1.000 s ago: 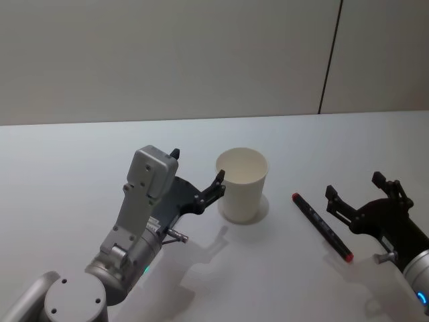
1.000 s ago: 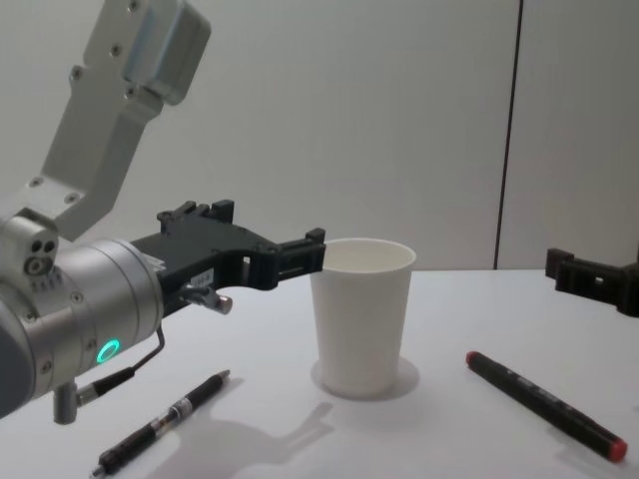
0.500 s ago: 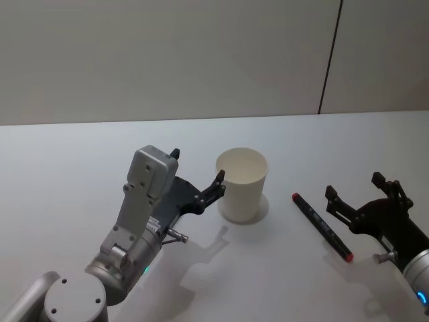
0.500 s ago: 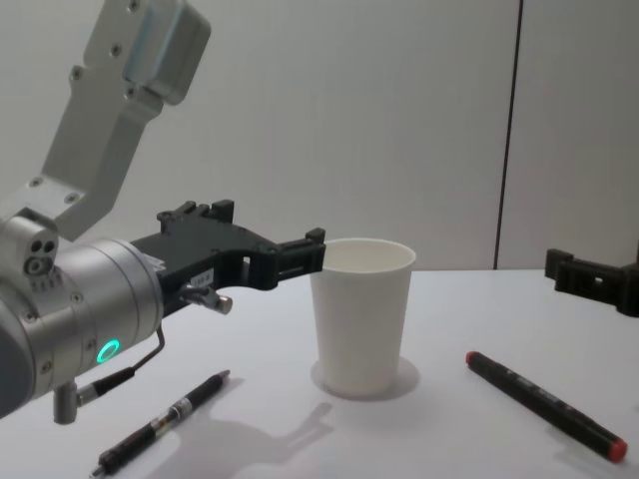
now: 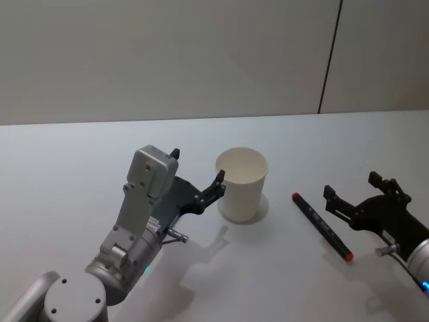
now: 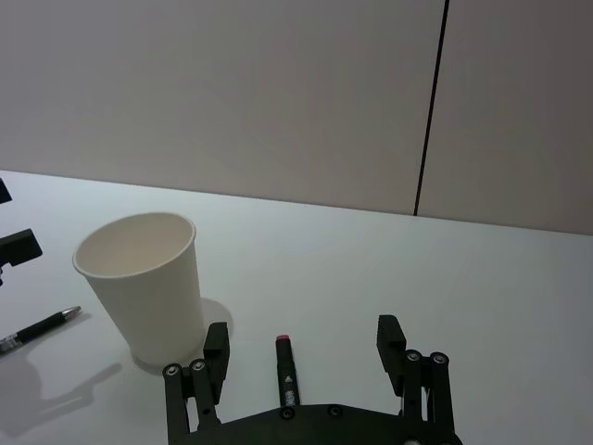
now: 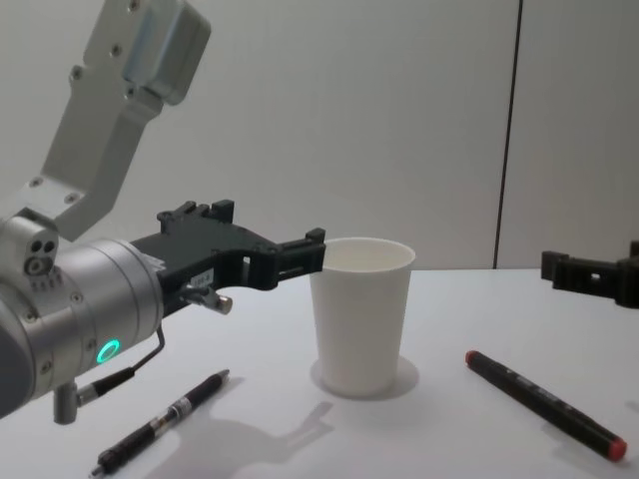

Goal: Place the pen into the pen holder.

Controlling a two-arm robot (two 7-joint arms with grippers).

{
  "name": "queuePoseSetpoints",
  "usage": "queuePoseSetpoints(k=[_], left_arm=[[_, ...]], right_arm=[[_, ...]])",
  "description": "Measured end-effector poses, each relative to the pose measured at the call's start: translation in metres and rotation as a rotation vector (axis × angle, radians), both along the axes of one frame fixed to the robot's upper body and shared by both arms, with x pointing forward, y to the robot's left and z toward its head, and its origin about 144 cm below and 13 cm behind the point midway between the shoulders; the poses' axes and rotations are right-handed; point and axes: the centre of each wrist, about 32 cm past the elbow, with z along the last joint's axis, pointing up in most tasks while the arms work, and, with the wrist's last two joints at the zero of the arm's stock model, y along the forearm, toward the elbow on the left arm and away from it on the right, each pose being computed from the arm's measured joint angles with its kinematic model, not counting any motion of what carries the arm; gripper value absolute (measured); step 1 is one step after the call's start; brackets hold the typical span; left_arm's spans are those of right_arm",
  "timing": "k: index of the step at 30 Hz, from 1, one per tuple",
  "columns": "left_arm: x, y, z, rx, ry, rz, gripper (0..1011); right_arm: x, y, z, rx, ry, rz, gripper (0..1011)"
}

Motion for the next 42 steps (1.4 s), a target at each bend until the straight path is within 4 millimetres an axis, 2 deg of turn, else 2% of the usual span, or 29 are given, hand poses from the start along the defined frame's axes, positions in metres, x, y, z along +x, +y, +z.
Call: queuePoseSetpoints(k=[23, 42], left_arm=[[0.0, 0.0, 0.0, 0.0, 0.0, 0.0, 1000], [0.0, 0.0, 0.0, 0.0, 0.0, 0.0, 1000]], right_arm=[[0.033, -0.017, 0.034, -0.051, 0.22, 0.108, 1001], [0.068, -0.014, 0.053, -0.09, 0.4, 0.171, 1001]])
